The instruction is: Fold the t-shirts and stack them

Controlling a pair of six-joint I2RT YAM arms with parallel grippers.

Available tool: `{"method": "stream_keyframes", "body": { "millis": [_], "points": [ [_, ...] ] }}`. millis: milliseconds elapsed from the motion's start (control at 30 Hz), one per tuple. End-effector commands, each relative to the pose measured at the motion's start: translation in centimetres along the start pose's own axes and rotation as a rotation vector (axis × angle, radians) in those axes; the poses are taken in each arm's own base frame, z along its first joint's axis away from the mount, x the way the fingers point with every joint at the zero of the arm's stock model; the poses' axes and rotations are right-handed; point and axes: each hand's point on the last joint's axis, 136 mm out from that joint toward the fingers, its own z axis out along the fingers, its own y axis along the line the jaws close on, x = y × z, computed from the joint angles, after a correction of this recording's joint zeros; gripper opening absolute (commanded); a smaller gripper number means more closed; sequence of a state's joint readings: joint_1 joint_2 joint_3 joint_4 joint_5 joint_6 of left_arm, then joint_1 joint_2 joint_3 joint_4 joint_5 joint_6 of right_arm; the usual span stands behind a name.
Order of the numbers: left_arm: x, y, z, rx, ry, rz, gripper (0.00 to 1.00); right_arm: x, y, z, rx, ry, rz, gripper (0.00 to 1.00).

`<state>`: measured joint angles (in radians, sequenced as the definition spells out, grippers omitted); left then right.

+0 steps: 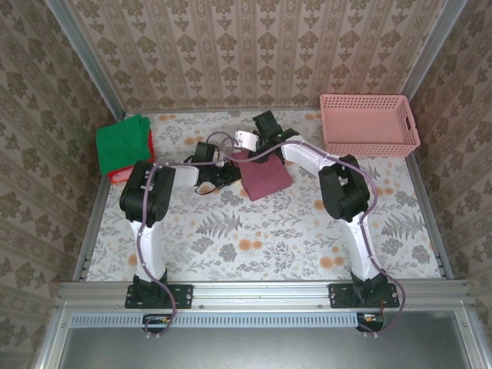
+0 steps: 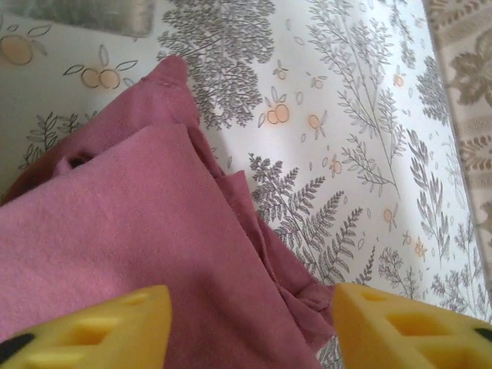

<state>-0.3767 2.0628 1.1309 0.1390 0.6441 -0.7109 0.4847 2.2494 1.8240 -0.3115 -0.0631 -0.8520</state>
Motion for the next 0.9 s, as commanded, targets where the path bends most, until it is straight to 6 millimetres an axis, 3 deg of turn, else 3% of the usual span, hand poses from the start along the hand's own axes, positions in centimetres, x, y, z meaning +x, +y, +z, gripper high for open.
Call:
{"method": "stream_keyframes", "body": {
  "millis": [0,133,300,400,567,733,867],
  "points": [
    [1.9,7.9,-0.6,-0.239,-0.002,-0.118,0.01,-2.6,-3.0,-3.9,0.087,-0.135,0.155,0.76],
    [1.3,6.8,-1.6,-0.228,-0.041,-0.111,0.11,-2.3,-4.9,-6.6,0.165,-0.21,0.4,0.85],
    [0.4,5.4,-3.7,-0.236,-0.113,-0.091,0.24,1.8,-6.5,-8.2,0.215,-0.152,0.814,0.87],
    [-0.1,4.5,-4.9,-0.232,-0.168,-0.087,0.32,4.6,-5.9,-7.5,0.164,-0.096,0.992,0.86],
    [-0.7,2.3,-5.6,-0.186,-0.239,-0.088,0.53,7.2,-3.8,-5.1,0.035,-0.031,1.161,0.83],
    [-0.9,-0.1,-4.2,-0.124,-0.26,-0.086,0.74,8.0,-1.8,-2.8,-0.057,0.022,1.222,0.67],
    [-0.9,-1.2,-2.3,-0.102,-0.229,-0.091,0.76,8.4,-0.4,-1.6,-0.112,0.049,1.269,0.49]
  ]
}}
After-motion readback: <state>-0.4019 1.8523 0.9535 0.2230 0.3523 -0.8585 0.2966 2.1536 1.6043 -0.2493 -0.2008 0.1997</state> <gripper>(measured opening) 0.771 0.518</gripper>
